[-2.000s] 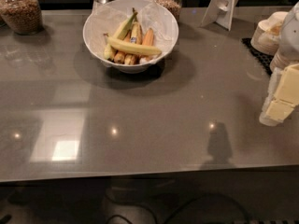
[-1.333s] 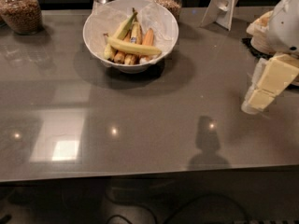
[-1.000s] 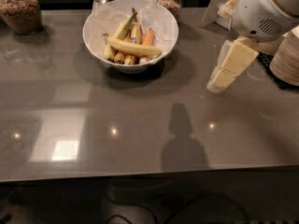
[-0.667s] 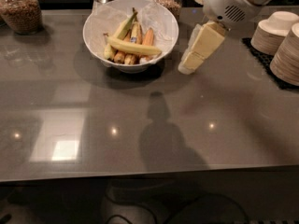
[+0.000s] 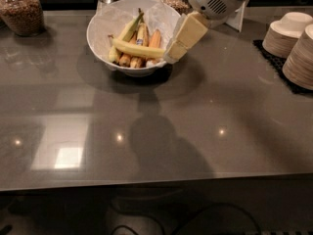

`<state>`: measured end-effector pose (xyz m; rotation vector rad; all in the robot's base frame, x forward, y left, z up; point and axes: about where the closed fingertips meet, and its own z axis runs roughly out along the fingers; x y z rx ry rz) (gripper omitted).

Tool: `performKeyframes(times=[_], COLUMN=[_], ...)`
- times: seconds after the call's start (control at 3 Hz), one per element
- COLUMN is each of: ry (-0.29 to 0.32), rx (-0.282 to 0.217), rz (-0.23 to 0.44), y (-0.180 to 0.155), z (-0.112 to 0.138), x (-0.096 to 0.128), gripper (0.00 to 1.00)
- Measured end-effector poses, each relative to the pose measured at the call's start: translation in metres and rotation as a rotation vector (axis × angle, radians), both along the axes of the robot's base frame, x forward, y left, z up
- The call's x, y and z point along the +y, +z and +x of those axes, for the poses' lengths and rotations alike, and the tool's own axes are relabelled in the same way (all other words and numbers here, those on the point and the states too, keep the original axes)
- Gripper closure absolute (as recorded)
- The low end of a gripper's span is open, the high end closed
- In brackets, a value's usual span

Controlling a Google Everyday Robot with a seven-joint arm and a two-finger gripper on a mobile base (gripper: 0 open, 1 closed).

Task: Pick banana from white bowl

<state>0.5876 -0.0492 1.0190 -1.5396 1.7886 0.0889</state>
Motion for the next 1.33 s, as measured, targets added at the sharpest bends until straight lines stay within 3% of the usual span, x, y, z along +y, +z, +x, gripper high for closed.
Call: performKeyframes(times=[0.33,0.67,1.0,1.33], ry=[0.016,0.033,0.048,0.064], rx=[-0.016,-0.017,0.007,0.048], rz=[0.016,0.058,0.086,0.082], y=[-0.007,-0.019,-0.036,-0.059], z=[0.024,0.064,0.091,0.105], x=[0.008,0.024,0.04,0.052], gripper=[0.0,0.11,0.29,0.36])
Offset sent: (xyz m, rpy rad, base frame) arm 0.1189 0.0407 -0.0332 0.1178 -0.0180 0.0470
